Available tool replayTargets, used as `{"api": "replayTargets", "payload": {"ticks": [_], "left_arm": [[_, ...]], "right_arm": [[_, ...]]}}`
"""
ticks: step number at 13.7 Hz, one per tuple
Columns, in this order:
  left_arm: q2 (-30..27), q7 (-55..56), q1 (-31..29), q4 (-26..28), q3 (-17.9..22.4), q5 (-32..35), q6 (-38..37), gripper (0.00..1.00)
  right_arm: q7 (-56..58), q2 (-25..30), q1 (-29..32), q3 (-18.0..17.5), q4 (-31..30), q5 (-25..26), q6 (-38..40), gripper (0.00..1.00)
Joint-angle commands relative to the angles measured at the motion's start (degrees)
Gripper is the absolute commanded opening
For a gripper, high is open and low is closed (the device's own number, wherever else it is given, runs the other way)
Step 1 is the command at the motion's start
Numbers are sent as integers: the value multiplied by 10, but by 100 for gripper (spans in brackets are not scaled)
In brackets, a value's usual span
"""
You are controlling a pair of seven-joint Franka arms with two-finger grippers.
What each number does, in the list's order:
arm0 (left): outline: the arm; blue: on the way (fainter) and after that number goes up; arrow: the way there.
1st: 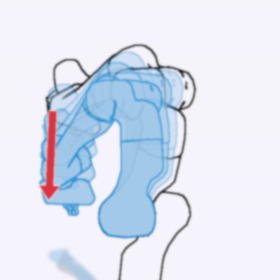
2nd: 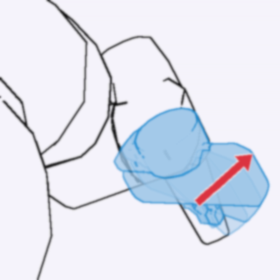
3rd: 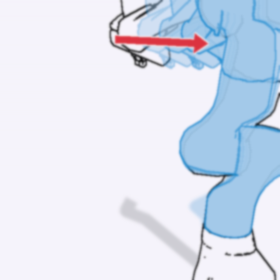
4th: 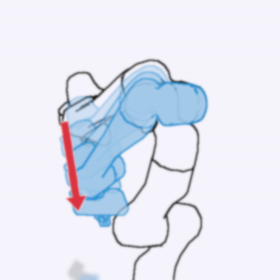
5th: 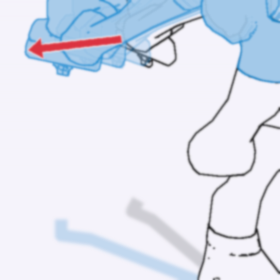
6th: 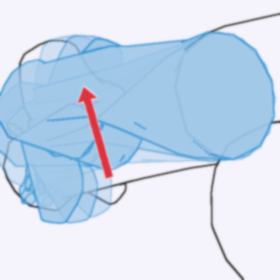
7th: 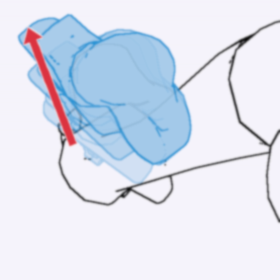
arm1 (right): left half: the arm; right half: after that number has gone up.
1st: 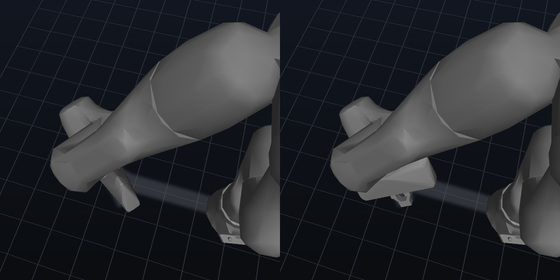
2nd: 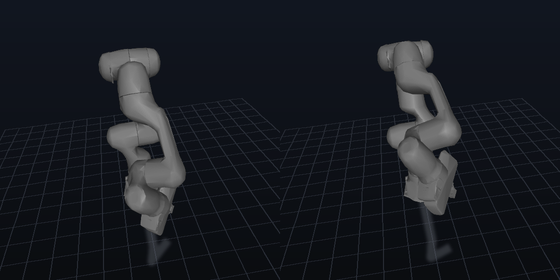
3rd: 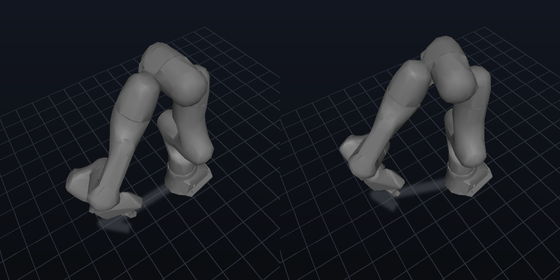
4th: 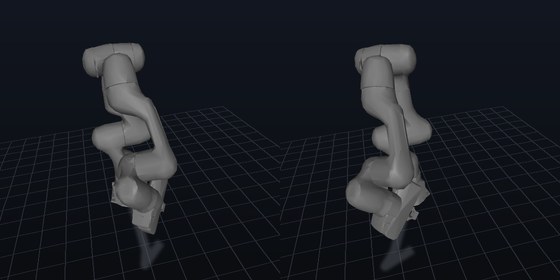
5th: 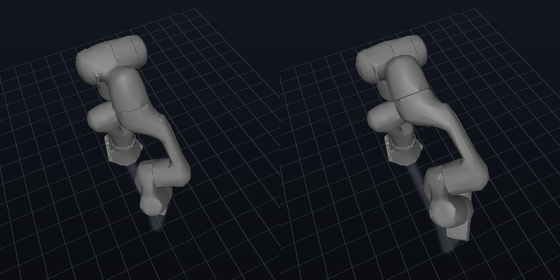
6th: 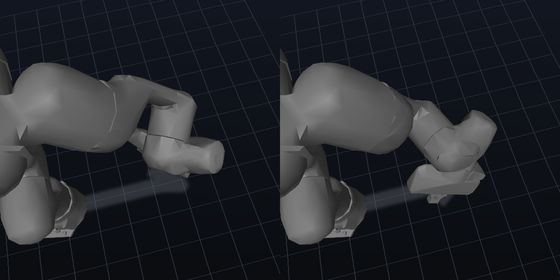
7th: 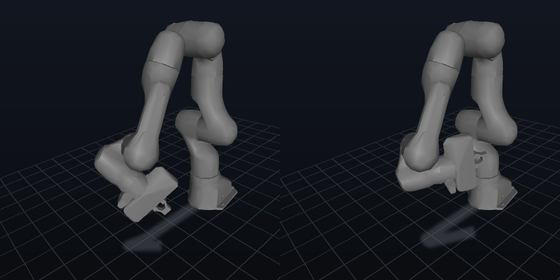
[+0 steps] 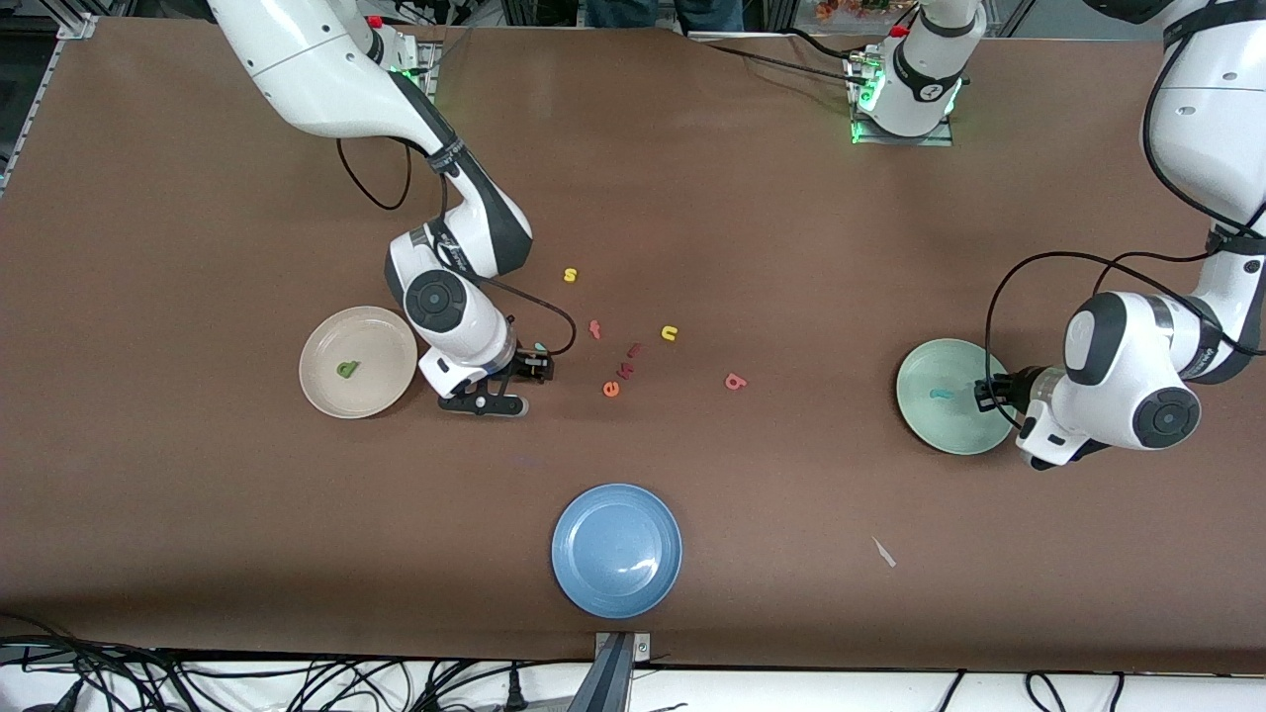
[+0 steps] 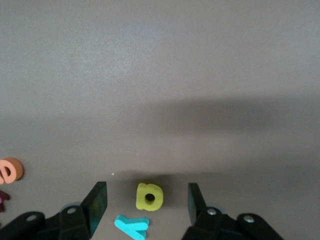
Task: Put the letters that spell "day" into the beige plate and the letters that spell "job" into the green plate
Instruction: 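Place the blue o on the green plate while the right gripper grasps d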
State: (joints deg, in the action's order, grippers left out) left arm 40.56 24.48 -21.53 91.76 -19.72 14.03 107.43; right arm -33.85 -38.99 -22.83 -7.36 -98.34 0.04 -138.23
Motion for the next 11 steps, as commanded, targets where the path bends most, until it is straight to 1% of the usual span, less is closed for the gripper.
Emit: {"api": "replayTargets", "payload": {"ticks": [1,3,4,6,7,9,11], "left_arm": [[-23,-3,3,-11,-18,0,-8,100],[-56,24,4,-11,-51,-49,-9,100],[-66,48,5,-11,-73,-59,-18,100],[-66,141,10,-16,-128,-59,-20,100],[-57,187,27,-16,-143,-58,-14,100],[-39,267,86,-17,-143,-59,13,100],[-11,354,129,-17,-141,-56,96,100]], "right_arm": [[-32,-25,-16,6,1,0,-34,74],[-32,-25,-20,7,-8,1,-42,74],[-32,-25,-20,8,-9,2,-44,70],[-32,-25,-20,8,-11,3,-44,63],[-32,-25,-20,9,-15,4,-44,58],[-32,-24,-20,9,-21,7,-44,45],[-32,-21,-20,9,-26,7,-44,31]]}}
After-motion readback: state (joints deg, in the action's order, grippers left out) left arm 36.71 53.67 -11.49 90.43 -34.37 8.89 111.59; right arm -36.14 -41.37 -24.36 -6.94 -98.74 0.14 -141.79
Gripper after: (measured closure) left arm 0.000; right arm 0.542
